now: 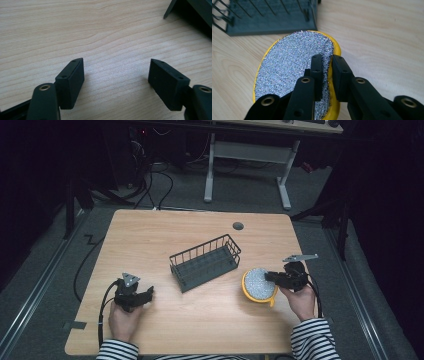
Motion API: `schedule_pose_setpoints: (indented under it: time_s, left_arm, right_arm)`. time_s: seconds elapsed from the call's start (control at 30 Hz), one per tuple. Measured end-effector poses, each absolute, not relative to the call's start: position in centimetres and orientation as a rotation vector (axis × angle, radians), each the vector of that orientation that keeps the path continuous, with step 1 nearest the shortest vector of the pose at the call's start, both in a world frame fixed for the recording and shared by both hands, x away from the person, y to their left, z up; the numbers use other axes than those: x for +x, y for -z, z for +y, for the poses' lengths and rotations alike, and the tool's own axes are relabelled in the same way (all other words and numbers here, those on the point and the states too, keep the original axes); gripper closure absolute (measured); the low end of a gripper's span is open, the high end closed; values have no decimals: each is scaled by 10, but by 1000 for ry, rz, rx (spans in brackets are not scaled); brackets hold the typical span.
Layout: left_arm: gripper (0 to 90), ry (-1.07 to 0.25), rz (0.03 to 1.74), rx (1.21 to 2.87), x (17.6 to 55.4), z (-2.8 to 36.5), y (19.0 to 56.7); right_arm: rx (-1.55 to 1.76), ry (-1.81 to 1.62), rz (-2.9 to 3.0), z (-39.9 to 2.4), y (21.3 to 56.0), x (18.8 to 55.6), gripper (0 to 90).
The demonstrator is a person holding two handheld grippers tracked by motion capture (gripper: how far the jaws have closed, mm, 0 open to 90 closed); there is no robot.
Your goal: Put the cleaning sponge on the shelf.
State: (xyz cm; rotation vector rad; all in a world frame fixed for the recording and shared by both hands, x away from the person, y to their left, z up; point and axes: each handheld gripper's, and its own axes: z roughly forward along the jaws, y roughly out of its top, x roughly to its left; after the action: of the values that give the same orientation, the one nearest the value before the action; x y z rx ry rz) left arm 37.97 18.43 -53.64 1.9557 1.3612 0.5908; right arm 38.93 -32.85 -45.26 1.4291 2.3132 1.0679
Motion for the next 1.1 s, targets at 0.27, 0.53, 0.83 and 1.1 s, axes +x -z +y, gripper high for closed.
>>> schedule_pose_setpoints:
  time_s: [0.27,0.53,0.83,1.1]
  left_arm:
    - [296,-591,1362,1953,380,184,537]
    - [294,-590,1361,1957,380,184,536]
    - [289,-588,1359,1960,379,184,536]
    - [281,-587,1357,1960,379,184,536]
  right_arm:
    - [1350,-1116,2316,-319,428,395,802]
    - [1298,-1164,2306,-310,407,403,801]
    - [1249,-1208,2299,-296,385,419,801]
    - [1207,-1231,2307,-276,376,434,801]
